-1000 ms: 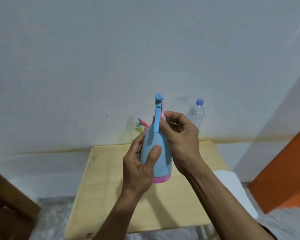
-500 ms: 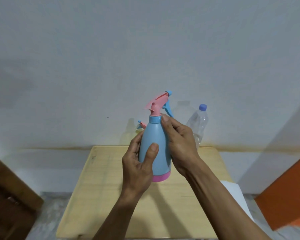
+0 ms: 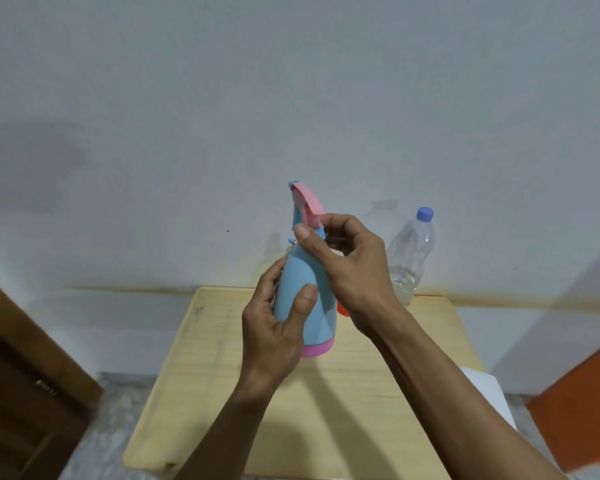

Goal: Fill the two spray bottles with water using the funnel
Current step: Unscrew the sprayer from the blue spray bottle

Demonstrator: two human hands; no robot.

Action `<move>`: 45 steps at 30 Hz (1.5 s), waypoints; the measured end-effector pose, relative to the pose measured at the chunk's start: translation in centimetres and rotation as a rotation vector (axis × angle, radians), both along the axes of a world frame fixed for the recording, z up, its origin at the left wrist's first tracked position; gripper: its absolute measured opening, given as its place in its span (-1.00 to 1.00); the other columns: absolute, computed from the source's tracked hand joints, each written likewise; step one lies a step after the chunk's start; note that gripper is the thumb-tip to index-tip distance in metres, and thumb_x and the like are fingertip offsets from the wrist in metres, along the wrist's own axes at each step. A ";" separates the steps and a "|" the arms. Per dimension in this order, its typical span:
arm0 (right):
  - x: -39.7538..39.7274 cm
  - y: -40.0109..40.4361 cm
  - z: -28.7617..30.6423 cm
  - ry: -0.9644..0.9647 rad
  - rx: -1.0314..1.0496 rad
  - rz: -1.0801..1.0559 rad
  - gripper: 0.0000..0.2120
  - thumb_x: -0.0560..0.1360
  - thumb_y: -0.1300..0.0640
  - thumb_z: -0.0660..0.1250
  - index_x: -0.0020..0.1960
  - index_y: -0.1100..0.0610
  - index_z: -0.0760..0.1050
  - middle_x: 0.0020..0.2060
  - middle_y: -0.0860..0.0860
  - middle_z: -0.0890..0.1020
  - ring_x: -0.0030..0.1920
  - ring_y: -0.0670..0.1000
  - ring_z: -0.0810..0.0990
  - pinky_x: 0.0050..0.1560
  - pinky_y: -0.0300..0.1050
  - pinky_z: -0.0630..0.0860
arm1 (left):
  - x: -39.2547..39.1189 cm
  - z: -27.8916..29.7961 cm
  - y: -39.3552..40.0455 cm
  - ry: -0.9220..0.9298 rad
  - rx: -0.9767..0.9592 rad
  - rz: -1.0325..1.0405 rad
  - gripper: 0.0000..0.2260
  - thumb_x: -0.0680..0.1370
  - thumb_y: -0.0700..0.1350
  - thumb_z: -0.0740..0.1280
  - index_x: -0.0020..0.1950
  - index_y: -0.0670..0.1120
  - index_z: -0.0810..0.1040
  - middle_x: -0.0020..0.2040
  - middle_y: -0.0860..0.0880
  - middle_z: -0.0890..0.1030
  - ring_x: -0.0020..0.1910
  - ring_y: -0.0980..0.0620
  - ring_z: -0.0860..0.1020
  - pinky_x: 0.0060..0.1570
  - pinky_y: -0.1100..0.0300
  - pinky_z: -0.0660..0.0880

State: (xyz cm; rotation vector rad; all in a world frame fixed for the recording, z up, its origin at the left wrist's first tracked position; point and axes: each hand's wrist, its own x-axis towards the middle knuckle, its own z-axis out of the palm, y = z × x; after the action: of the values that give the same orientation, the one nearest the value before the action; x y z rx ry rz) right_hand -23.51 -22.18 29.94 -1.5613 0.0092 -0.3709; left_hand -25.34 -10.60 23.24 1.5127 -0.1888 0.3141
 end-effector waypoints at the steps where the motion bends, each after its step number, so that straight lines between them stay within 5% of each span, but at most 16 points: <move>1: 0.1 0.2 0.0 -0.005 -0.012 -0.017 -0.71 0.42 -0.04 0.57 0.06 0.03 0.63 -0.08 -0.09 0.71 -0.08 -0.17 0.66 -0.02 -0.23 0.60 | 0.1 -0.1 0.2 0.003 0.006 -0.003 -0.53 0.42 0.25 0.38 0.30 0.19 0.48 0.15 0.22 0.61 0.12 0.18 0.61 -0.08 0.34 0.56; 8: 0.5 2.0 -0.2 0.022 -0.109 -0.062 -0.83 0.55 -0.05 0.43 0.08 0.01 0.64 -0.13 -0.10 0.72 -0.08 -0.17 0.66 -0.06 -0.21 0.54 | 0.7 -0.4 2.0 0.021 0.024 -0.014 -0.58 0.38 0.27 0.37 0.23 0.32 0.44 0.11 0.33 0.57 0.10 0.24 0.59 -0.14 0.33 0.56; 11: 0.3 3.0 -0.1 0.043 -0.126 -0.067 -0.78 0.48 -0.07 0.51 0.04 0.01 0.63 -0.16 -0.11 0.70 -0.13 -0.15 0.66 -0.09 -0.21 0.57 | 0.8 -0.7 3.2 0.013 0.040 -0.010 -0.58 0.37 0.26 0.39 0.21 0.32 0.44 0.11 0.34 0.57 0.11 0.24 0.58 -0.14 0.35 0.56; 18: -0.2 5.4 -0.4 0.072 -0.054 -0.099 -0.81 0.45 0.01 0.56 0.01 0.03 0.67 -0.11 0.02 0.72 -0.02 0.13 0.68 0.05 0.09 0.66 | 1.1 -2.5 6.2 0.044 0.079 -0.053 -0.32 0.23 0.24 0.54 0.31 0.19 0.47 0.17 0.29 0.56 0.16 0.21 0.56 -0.03 0.24 0.62; 23: 0.2 4.9 0.0 -0.003 0.084 -0.264 -0.89 0.47 0.08 0.55 -0.09 0.06 0.64 -0.28 -0.04 0.66 -0.20 -0.10 0.62 -0.08 -0.13 0.61 | 1.3 -5.3 6.9 0.105 0.065 -0.060 -0.29 0.25 0.17 0.57 0.36 0.05 0.51 0.22 0.13 0.61 0.17 0.09 0.60 0.07 0.02 0.63; 30: 3.8 -1.1 -3.0 -0.064 0.312 -0.557 -0.79 0.52 0.13 0.50 0.05 0.26 0.63 -0.25 0.01 0.70 -0.20 -0.06 0.66 -0.06 -0.18 0.62 | 3.5 -10.9 6.7 0.262 0.109 0.071 -0.36 0.21 0.19 0.54 0.27 0.13 0.53 0.09 0.16 0.63 0.02 0.11 0.63 -0.03 -0.05 0.64; 34: 6.0 -3.9 -10.2 0.156 0.182 -0.557 -0.74 0.45 0.04 0.55 -0.02 0.22 0.65 -0.22 0.07 0.68 -0.27 -0.07 0.61 -0.11 -0.12 0.59 | 5.2 -14.0 6.5 0.305 0.174 0.073 -0.27 0.19 0.23 0.54 0.34 0.12 0.47 0.16 0.20 0.60 0.05 0.26 0.60 -0.02 0.05 0.64; 39: 7.5 -3.9 -20.3 0.501 -0.044 -0.481 -0.81 0.39 0.01 0.59 -0.14 -0.01 0.59 -0.32 -0.05 0.66 -0.25 -0.05 0.62 -0.02 -0.09 0.55 | 7.4 -18.3 5.6 0.342 0.287 0.087 -0.31 0.23 0.23 0.55 0.33 0.13 0.51 0.21 0.15 0.62 0.16 0.06 0.59 0.13 -0.09 0.57; 45: 9.1 -3.4 -28.6 0.736 -0.251 -0.347 -0.77 0.44 -0.05 0.53 -0.03 0.08 0.64 -0.24 -0.04 0.65 -0.06 0.09 0.67 -0.08 -0.10 0.49 | 8.1 -21.6 4.5 0.357 0.353 0.059 -0.36 0.24 0.19 0.56 0.29 0.14 0.51 0.21 0.18 0.60 0.18 0.07 0.58 0.12 -0.03 0.57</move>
State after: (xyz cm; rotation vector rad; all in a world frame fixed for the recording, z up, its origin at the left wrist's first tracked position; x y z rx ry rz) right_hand -14.36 -25.61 1.33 -1.8724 0.8379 -0.0460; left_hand -17.19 -6.11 1.62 1.8979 0.0900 0.0532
